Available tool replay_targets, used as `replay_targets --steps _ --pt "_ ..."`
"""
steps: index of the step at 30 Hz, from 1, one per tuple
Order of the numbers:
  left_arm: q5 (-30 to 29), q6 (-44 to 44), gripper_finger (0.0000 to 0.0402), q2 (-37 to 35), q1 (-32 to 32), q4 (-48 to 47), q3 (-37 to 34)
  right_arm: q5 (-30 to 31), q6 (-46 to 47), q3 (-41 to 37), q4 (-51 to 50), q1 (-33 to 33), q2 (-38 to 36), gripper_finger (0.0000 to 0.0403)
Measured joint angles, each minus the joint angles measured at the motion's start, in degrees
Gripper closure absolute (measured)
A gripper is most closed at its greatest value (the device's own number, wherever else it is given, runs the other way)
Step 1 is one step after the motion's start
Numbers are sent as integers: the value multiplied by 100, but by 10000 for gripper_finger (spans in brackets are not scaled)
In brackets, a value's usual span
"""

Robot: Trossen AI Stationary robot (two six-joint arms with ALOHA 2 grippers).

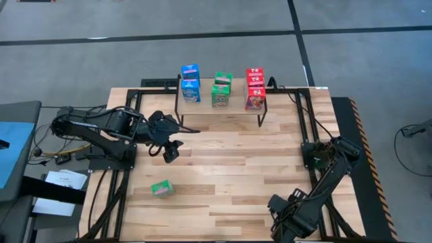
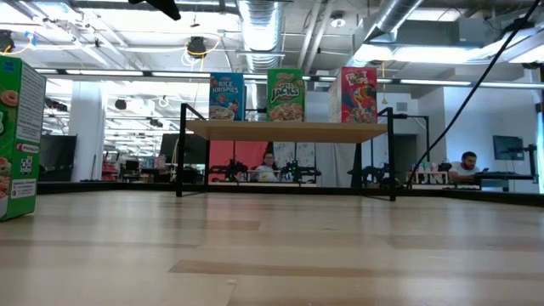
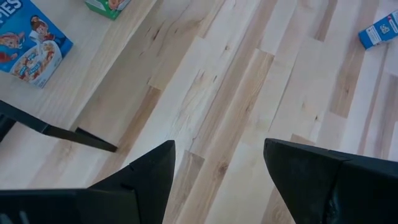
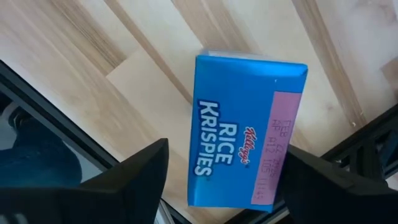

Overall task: Stack cereal on shelf
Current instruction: Put the blue cereal box on the shelf aligned with the other blue cereal boxes

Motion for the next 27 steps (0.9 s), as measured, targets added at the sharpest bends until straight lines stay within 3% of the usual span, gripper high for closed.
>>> replay_targets --steps 16,27 --pt "0 329 168 0 -1 0 0 -7 2 0 1 0 -2 132" --pt "56 710 168 0 5 156 0 -11 3 0 15 0 -4 181"
